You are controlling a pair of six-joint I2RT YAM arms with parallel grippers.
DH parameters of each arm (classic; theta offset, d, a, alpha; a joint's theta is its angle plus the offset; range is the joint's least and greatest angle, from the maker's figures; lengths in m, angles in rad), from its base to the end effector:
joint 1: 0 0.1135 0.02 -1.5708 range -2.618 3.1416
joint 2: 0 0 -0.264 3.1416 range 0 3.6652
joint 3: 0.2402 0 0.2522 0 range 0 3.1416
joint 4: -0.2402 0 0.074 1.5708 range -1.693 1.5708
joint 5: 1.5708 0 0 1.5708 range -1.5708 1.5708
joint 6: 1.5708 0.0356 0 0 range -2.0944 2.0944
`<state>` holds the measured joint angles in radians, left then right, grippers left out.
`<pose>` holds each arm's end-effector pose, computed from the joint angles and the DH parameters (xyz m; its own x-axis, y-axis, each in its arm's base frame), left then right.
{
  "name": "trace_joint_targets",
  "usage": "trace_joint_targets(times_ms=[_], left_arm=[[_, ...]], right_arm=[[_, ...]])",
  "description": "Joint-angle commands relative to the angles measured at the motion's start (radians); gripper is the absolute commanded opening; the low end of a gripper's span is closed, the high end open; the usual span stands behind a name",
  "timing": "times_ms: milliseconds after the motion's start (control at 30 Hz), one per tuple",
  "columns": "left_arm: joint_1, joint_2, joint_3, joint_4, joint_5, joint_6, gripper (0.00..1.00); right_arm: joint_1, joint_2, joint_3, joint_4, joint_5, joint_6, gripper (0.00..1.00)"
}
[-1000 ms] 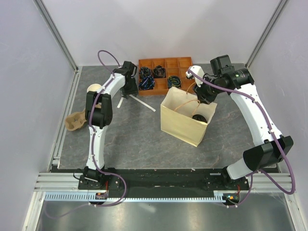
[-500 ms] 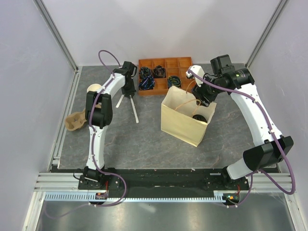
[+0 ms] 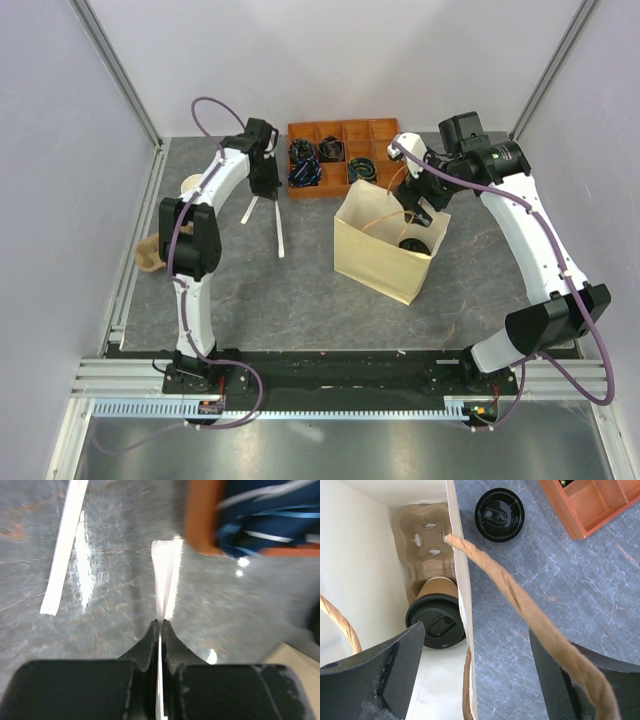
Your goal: Pack the takeout coffee
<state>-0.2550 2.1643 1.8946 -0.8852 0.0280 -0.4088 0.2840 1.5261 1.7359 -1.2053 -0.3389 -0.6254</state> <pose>0.4488 -0.1180 0.2247 -0.9168 -0.1716 -0.3605 -0.1104 0.9767 -0.1841 0.2787 0.0937 0.3967 -0.3966 -0.6909 -0.6044 -0.8265 0.5553 -0.0924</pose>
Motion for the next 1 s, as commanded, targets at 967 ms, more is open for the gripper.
trace_joint_targets(times_ms=[967], left_arm=[[-0.374, -0.632, -0.288, 1.192, 0.385, 0.252, 0.02]], right_arm=[[-0.063, -0.19, -0.009, 0.07, 0.04, 0.141, 0.98]])
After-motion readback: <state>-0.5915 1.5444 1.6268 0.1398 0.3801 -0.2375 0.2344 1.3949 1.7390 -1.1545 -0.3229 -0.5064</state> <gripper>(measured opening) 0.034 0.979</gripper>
